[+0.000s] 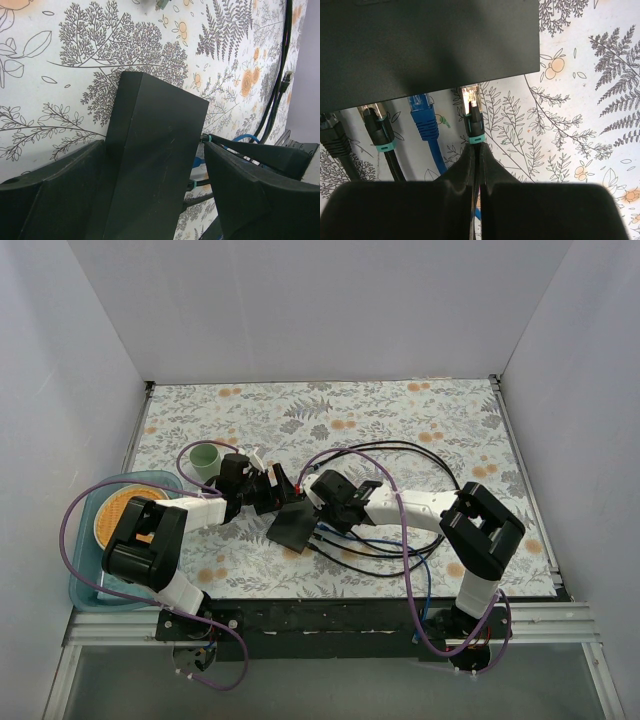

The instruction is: Insert the plug into the switch port

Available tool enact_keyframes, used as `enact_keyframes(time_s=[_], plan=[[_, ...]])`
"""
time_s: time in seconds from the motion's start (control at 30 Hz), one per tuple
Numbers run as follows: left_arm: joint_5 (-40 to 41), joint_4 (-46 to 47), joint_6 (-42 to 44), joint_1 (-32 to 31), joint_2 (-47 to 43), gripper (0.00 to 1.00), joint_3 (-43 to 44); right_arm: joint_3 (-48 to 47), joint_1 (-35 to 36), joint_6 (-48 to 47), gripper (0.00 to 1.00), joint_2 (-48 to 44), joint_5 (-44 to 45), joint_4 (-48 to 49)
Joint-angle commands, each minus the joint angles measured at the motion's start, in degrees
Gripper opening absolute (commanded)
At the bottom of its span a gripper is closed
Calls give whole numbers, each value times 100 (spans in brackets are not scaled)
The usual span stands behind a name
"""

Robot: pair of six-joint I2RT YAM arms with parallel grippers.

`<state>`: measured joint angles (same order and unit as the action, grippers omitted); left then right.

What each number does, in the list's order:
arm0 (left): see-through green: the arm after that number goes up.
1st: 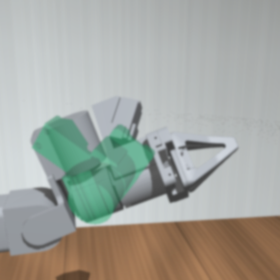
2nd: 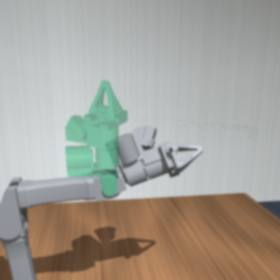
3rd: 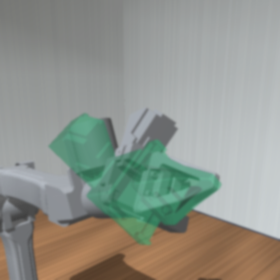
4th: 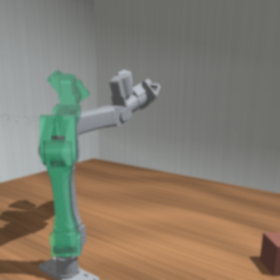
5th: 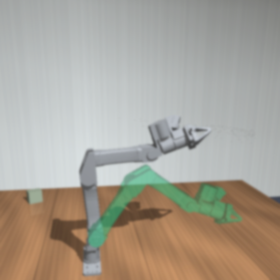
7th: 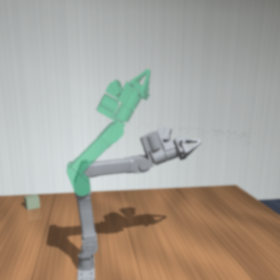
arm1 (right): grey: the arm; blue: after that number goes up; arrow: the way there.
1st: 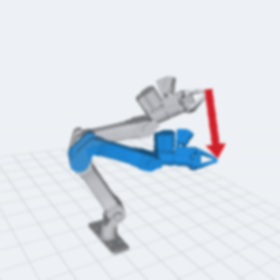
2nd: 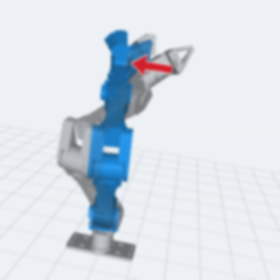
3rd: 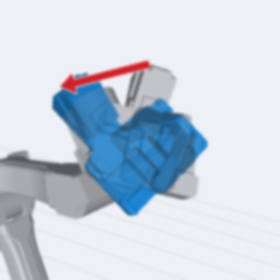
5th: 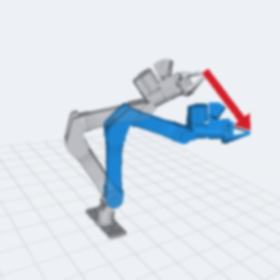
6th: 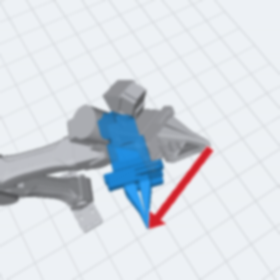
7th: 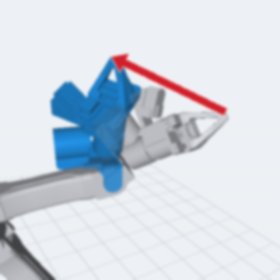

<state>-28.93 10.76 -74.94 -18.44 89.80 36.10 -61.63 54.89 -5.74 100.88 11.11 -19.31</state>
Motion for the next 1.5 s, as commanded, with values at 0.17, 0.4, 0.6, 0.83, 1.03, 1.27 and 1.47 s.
enact_keyframes(time_s=[0.17, 0.4, 0.6, 0.83, 1.03, 1.27, 1.47], plan=[[-280, 84, 14, -55, -6, 79, 55, -280, 109, 117, 1, -33, 207, 560], [-324, 128, -21, -81, 2, 79, 47, -297, 311, 196, 1, -69, 233, 744], [-359, 154, -47, -99, 11, 79, 47, -271, 425, 222, 1, -148, 356, 937], [-456, 189, -21, -108, 46, 78, 38, -148, 470, 170, 1, -148, 470, 1219], [-614, 207, 40, -143, 99, 70, 64, -95, 487, 90, 1, -139, 400, 1447], [-790, 198, 41, -186, 99, 65, 73, -113, 496, 108, 1, -33, 479, 1606], [-939, 172, 23, -292, 169, 64, 91, 10, 496, 205, 1, -86, 567, 1878]])
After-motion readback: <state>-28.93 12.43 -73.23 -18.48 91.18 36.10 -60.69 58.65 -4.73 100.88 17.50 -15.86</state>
